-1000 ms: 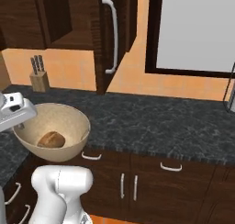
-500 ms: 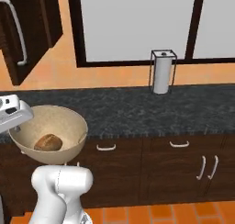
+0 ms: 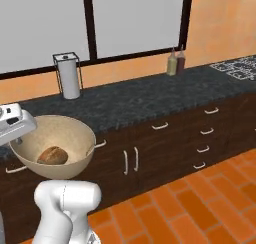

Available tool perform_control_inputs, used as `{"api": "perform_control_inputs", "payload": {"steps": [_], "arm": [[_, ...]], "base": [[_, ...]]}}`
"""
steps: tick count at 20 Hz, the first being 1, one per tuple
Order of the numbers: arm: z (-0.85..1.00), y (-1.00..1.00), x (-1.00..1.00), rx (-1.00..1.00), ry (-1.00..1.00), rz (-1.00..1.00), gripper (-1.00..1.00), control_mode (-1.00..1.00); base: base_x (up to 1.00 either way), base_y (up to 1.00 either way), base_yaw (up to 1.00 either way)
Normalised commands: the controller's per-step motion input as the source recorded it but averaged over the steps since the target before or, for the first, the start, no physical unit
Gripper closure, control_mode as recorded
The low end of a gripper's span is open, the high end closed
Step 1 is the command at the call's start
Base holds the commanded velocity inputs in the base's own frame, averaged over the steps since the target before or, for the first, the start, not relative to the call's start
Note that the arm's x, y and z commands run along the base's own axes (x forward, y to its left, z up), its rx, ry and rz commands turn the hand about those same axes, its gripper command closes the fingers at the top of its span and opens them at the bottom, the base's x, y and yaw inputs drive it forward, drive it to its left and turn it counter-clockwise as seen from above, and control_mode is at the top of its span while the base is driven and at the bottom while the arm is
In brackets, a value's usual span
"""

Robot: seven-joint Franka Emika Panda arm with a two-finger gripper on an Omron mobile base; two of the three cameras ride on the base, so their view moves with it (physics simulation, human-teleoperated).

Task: Open the cabinet, pick up the bread from the cabinet and place it in the basket. Then move the basket to the dining counter.

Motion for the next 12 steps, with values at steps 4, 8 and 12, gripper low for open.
{"api": "perform_control_inputs", "payload": {"steps": [4,8,12], "arm": [[0.00,0.00,0.00,0.00,0.00,0.00,1.00,1.00],[0.00,0.00,0.00,0.00,0.00,0.00,1.00,1.00],[0.00,0.00,0.00,0.00,0.00,0.00,1.00,1.00]], "base": [[0.03,-0.90,-0.73],[0.03,-0.59,-0.82],[0.08,-0.09,-0.85]]}}
